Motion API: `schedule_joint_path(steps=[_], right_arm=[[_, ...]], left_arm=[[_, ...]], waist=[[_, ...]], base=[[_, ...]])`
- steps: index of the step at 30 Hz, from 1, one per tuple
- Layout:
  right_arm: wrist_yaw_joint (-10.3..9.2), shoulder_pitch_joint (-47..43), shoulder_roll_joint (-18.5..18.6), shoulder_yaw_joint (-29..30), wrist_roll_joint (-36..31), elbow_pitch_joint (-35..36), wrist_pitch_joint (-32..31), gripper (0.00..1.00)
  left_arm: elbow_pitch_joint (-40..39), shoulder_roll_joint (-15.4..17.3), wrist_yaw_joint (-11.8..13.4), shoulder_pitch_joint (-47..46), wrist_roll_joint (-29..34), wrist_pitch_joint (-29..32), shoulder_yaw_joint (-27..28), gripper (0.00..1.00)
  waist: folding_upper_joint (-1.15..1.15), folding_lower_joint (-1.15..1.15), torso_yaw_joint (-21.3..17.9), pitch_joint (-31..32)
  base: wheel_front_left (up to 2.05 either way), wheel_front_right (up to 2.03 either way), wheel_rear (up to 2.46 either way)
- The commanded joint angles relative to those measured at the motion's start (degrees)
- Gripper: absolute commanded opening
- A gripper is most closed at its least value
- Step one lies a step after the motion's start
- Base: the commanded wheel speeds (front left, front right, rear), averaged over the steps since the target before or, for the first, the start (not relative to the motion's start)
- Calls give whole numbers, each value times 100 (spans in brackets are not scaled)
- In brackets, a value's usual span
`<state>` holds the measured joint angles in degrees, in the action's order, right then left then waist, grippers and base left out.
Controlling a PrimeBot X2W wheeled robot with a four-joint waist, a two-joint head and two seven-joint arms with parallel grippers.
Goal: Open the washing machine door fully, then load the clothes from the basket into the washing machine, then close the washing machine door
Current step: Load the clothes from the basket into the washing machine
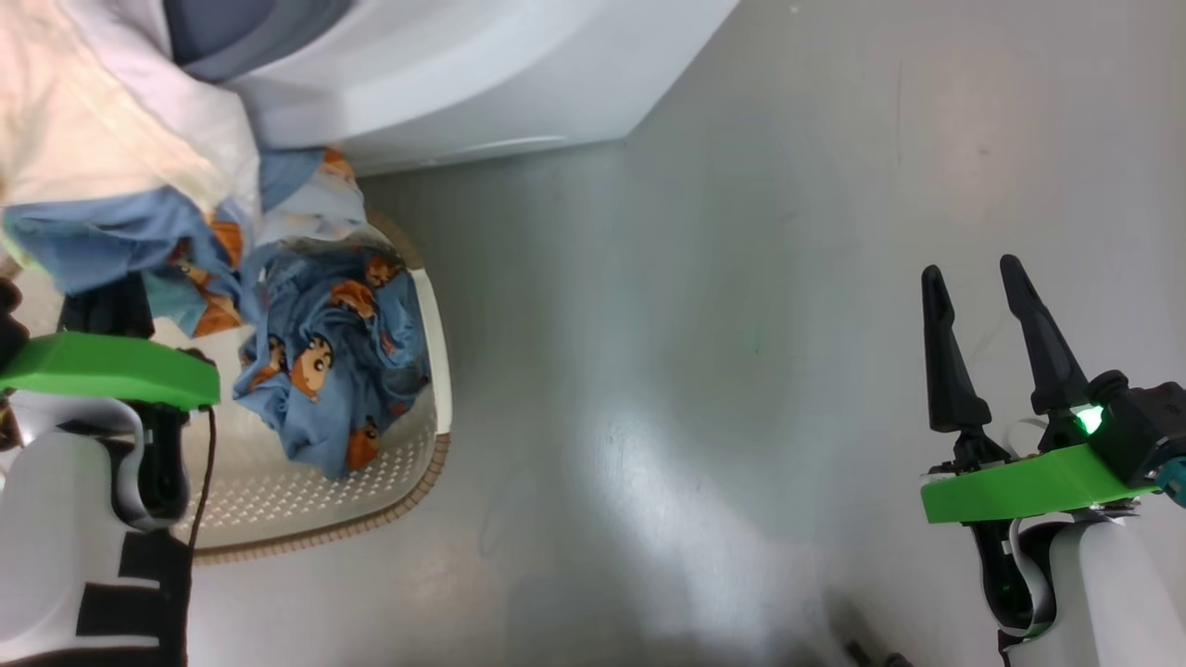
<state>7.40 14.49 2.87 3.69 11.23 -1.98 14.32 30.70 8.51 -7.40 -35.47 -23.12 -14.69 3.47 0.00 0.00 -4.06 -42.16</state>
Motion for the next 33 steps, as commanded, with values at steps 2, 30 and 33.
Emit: schedule_joint_path(steps=[2,30,33], right_arm=[[9,-35,0,-156,65,60,68,100],[9,-5,0,-355,347,-167,68,100],[9,-17,0,-345,373,-168,68,100]], left_arm=[[-441,180,-9,264,-43,-30,101,0],[-995,1076,-9,-1320,-283,-30,-578,0],[-657,1178,-9,-1706,-357,-30,-657,0]], waist=[[0,0,83,176],[0,0,-166,546],[0,0,-198,511]], base=[[0,0,0],[0,0,0],[0,0,0]])
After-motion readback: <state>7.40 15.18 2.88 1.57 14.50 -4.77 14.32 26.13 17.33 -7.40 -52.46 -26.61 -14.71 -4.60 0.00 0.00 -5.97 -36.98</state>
